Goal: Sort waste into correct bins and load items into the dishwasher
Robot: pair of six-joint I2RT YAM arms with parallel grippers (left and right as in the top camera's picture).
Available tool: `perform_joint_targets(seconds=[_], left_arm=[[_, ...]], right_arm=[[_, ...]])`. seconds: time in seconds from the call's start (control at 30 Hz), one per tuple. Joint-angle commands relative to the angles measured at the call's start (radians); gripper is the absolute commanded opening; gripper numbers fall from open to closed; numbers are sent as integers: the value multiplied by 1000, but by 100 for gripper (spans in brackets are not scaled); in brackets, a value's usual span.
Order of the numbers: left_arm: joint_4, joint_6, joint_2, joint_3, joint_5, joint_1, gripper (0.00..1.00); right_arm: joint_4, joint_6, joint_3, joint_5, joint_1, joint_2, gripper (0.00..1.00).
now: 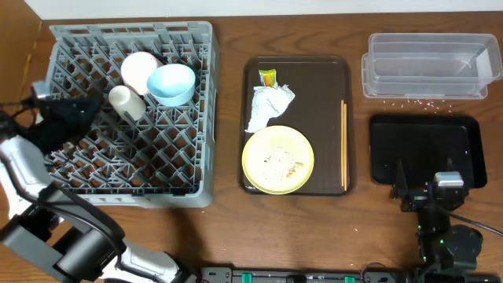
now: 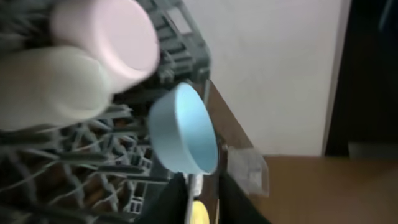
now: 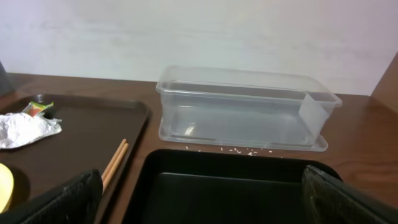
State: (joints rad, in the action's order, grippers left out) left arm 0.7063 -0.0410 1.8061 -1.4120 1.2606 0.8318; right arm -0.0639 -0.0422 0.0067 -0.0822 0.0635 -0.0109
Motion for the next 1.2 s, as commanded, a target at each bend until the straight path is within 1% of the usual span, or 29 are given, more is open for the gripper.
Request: perform_joint_targets(seconds=[0.0,0.03,0.1,0.2,0.3,0.37,0.43,0.5,0.57,0.67,0.73,0.8,1.03,1.17], left_arm=[[15,116,-44,4,32,-73,30],[15,116,-58,4,-3,-103,34],[16,115,-90,3,-116,-173,39],[19,115,-145,-8,-331,-298,42],[9,115,-197,-39,-550,-448,47],[-27,116,-215,-54,-679,-549,51],[-80,117,-218,-55,-790,-645,59],[-111,116,-207,-54,-923,-728,61],[-122,116,-182,-54,-1099,-809,61],[-134,110,-138,-54,-1304,-877,60],[-142,80,-114,-54,-1387,-899,60],[-145,66,-100,-54,-1424,-903,60],[-124,62,-65,-45,-1426,-901,60],[-117,2,-31,-29,-1424,-901,59]], right_arm=[[-4,-15,-1,-4,8,6,99],[-4,-15,-1,-4,8,6,99],[-4,-15,-1,-4,8,6,99],[-4,-15,-1,-4,8,6,99],[-4,-15,-1,-4,8,6,99],[-4,-15,-1,-4,8,6,99],[-4,-15,-1,-4,8,6,99],[-4,-15,-1,-4,8,6,99],[-4,-15,-1,-4,8,6,99],[-4,-15,-1,-4,8,6,99],[-4,-15,-1,-4,8,6,99],[-4,-15,-1,-4,8,6,99],[-4,-15,-1,-4,8,6,99],[-4,-15,-1,-4,8,6,99]])
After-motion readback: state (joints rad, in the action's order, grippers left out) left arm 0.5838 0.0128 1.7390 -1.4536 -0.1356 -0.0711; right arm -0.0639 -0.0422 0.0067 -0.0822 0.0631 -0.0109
